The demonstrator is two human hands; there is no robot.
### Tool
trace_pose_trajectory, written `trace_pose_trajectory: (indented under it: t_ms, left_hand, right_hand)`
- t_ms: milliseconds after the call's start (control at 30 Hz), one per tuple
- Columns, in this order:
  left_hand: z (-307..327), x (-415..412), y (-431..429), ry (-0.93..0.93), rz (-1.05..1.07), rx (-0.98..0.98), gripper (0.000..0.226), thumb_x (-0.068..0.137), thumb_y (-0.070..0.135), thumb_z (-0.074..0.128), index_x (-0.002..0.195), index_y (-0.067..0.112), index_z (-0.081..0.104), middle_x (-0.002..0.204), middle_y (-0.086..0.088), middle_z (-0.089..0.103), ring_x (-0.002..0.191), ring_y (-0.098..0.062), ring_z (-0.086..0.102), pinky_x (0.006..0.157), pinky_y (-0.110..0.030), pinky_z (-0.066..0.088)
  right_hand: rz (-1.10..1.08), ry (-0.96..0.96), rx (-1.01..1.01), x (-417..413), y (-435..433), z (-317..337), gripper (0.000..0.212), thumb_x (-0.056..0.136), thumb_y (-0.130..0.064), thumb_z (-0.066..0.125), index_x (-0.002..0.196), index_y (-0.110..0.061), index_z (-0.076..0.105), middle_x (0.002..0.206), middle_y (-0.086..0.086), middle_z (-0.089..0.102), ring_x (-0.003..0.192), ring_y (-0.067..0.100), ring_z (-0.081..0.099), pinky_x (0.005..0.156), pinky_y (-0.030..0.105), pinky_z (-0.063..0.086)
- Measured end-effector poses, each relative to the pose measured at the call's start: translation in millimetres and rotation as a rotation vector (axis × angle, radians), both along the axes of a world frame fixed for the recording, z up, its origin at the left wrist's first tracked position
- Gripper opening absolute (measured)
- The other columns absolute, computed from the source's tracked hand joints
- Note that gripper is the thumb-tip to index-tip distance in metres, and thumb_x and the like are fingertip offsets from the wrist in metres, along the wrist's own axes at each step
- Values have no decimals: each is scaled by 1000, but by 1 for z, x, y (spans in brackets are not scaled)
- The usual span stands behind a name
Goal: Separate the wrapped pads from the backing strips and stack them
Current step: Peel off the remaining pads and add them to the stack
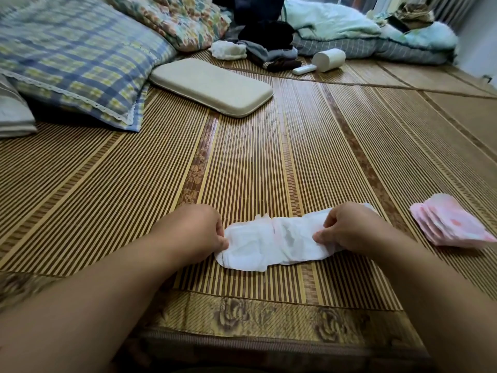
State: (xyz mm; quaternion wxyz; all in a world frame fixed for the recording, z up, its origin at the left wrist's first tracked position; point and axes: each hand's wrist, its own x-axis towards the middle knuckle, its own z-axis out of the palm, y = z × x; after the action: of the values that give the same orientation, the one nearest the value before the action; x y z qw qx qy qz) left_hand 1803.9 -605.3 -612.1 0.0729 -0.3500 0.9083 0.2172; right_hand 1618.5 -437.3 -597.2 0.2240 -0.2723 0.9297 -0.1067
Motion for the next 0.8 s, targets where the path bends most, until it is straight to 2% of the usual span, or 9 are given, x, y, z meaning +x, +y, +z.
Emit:
trace_pose_trajectory:
  t_ms: [133, 200, 300, 367, 433, 500, 567, 700, 800]
  left_hand:
    - [3, 3, -1, 102, 18, 50, 15, 82, 35, 65, 70, 28, 59, 71, 6, 62, 60, -6, 56, 48, -23, 41]
    - [7, 4, -3, 234, 68, 203, 9, 83, 29, 65, 77, 26, 59, 71, 4, 64, 49, -4, 57, 40, -16, 40]
    - [16, 4, 0, 445, 125, 571, 16, 81, 20, 67, 94, 24, 58, 72, -2, 69, 51, -3, 64, 46, -13, 46]
    - [22, 3, 5, 544, 130, 763, 22, 81, 17, 67, 100, 25, 58, 73, -3, 68, 54, -6, 64, 51, -18, 49]
    - [26, 0, 11, 621, 122, 863, 24, 82, 16, 65, 102, 27, 58, 77, -3, 67, 57, -7, 65, 54, -19, 50]
    - [28, -2, 15, 670, 98, 887, 25, 83, 15, 64, 104, 30, 60, 80, -3, 66, 66, -12, 69, 59, -26, 56]
    - [29, -5, 18, 687, 59, 868, 26, 85, 16, 63, 106, 32, 62, 79, -1, 67, 73, -17, 69, 68, -33, 59]
    - [33, -7, 20, 724, 9, 903, 19, 89, 15, 58, 101, 24, 69, 87, -4, 73, 79, -15, 71, 64, -23, 55]
    - [34, -6, 18, 756, 26, 917, 11, 83, 21, 63, 89, 20, 72, 90, -8, 73, 87, -26, 70, 75, -37, 60]
  right_hand:
    - [-7, -30, -74, -1, 4, 6, 16, 75, -29, 75, 74, -15, 67, 74, 2, 68, 69, 16, 65, 66, 33, 56]
    - [-13, -60, -184, -1, 7, 14, 15, 75, -25, 75, 73, -14, 66, 72, 2, 69, 64, 14, 65, 59, 29, 56]
    - [-14, -121, -436, 7, 6, 29, 13, 75, -24, 74, 69, -14, 68, 60, -2, 69, 51, 1, 63, 41, 11, 43]
    - [12, -171, -557, 19, -1, 37, 9, 77, -25, 72, 71, -19, 70, 65, -4, 70, 56, 0, 65, 43, 10, 44]
    - [67, -229, -628, 36, -9, 42, 7, 80, -25, 69, 73, -24, 70, 71, -6, 71, 63, 2, 67, 50, 14, 49]
    - [137, -252, -671, 51, -16, 44, 6, 80, -25, 69, 74, -26, 71, 72, -7, 71, 66, 4, 67, 56, 19, 52]
    - [206, -224, -705, 62, -20, 44, 5, 79, -27, 70, 75, -27, 72, 72, -10, 72, 66, 2, 67, 56, 18, 53]
    - [238, -167, -789, 70, -24, 45, 3, 77, -27, 72, 78, -25, 74, 73, -7, 74, 70, -1, 68, 60, 13, 53]
    - [262, -196, -854, 68, -21, 46, 17, 73, -37, 72, 85, -25, 74, 79, -7, 75, 73, 3, 69, 66, 19, 56]
